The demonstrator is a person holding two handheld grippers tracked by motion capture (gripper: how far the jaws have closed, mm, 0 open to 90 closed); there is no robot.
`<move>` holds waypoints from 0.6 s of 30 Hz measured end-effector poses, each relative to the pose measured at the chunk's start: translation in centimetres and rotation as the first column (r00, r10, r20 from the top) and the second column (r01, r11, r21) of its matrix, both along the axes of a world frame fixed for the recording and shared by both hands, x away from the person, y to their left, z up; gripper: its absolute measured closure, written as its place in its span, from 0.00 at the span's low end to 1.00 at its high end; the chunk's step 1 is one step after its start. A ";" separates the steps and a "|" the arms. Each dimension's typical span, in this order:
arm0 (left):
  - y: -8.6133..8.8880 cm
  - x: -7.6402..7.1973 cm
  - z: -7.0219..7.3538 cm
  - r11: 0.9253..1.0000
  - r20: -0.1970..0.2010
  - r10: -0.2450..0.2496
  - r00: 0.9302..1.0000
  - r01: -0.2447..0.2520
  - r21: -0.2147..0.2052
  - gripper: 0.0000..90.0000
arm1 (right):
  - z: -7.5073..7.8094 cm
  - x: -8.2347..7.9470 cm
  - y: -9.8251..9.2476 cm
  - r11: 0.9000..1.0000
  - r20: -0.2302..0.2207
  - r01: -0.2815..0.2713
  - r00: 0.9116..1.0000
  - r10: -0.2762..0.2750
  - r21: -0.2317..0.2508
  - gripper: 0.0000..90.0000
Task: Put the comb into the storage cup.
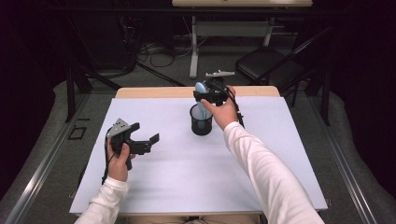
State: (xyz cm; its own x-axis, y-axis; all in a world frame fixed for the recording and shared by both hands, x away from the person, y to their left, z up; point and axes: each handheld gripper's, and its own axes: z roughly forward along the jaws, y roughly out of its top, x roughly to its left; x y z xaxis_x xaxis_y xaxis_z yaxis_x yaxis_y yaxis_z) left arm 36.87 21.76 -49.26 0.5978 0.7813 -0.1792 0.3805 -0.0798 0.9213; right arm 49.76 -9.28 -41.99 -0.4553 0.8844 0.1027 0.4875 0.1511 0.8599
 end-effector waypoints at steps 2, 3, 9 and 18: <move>0.0 0.1 0.0 1.000 0.001 -0.002 1.000 0.002 0.002 0.01 | 0.0 0.0 0.0 1.000 0.002 0.006 1.000 -0.006 -0.005 0.26; 0.0 0.1 -0.1 1.000 -0.001 -0.002 1.000 0.002 0.003 0.01 | 0.1 0.0 0.0 1.000 0.008 0.008 1.000 -0.008 -0.013 0.21; -0.1 0.4 -0.2 1.000 -0.009 -0.001 1.000 0.001 -0.013 0.01 | 0.6 -0.4 -0.5 0.999 0.009 0.019 1.000 -0.018 -0.039 0.10; 0.0 0.6 0.0 1.000 -0.004 0.003 1.000 -0.003 -0.021 0.01 | 1.3 -1.4 -1.3 0.998 0.027 0.041 0.999 -0.040 -0.050 0.00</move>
